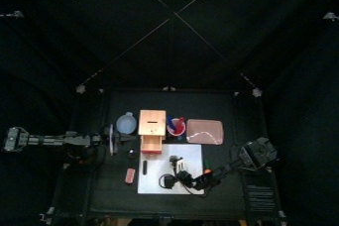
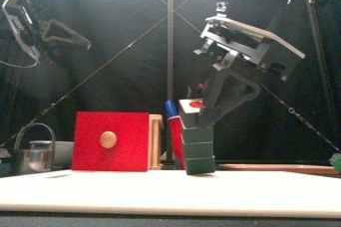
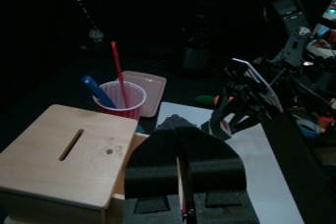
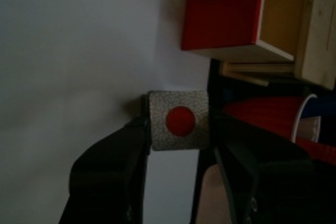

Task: Place sushi on board then cut the sushi with the knife then place the pieces on the plate
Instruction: Pick knife at handle with right hand

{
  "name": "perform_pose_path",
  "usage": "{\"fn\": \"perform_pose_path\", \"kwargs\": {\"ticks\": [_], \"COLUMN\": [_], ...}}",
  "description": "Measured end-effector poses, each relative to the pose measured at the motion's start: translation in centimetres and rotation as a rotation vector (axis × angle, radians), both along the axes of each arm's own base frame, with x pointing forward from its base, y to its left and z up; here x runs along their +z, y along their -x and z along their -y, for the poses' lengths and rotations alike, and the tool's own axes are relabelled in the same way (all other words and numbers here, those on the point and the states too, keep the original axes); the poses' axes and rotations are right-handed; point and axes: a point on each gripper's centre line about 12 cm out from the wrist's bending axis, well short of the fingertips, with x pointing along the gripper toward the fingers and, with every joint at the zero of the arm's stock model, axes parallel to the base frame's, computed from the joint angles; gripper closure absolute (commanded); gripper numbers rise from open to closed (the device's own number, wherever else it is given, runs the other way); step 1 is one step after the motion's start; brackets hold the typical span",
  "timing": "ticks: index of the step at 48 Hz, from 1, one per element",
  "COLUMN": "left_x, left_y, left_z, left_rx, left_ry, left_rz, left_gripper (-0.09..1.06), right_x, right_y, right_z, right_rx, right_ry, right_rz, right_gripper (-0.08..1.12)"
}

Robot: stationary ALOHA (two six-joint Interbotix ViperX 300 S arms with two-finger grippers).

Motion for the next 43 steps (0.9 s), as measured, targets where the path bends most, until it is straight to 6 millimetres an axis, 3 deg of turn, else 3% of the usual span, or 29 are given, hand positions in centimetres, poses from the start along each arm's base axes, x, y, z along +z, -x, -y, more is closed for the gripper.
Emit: {"fn": "perform_pose_path", "kwargs": {"ticks": [23, 43], "left_x": [0.0, -0.1], "left_y": [0.0, 0.0], "left_z": [0.0, -0.3], "left_rx": [0.003, 0.021], "left_ry": [0.003, 0.031], "left_rz": [0.0, -0.001], "left_gripper": [0.78, 0.78], "right_x": [-0.7, -1.1], "right_y": [0.3, 0.4], "right_z": [-2.2, -3.6], "right_rx": [0.001, -0.012], "right_ry": [-0.16, -0.259], "right_rz": [-0.016, -0.022], "right_gripper": [0.1, 0.1]}}
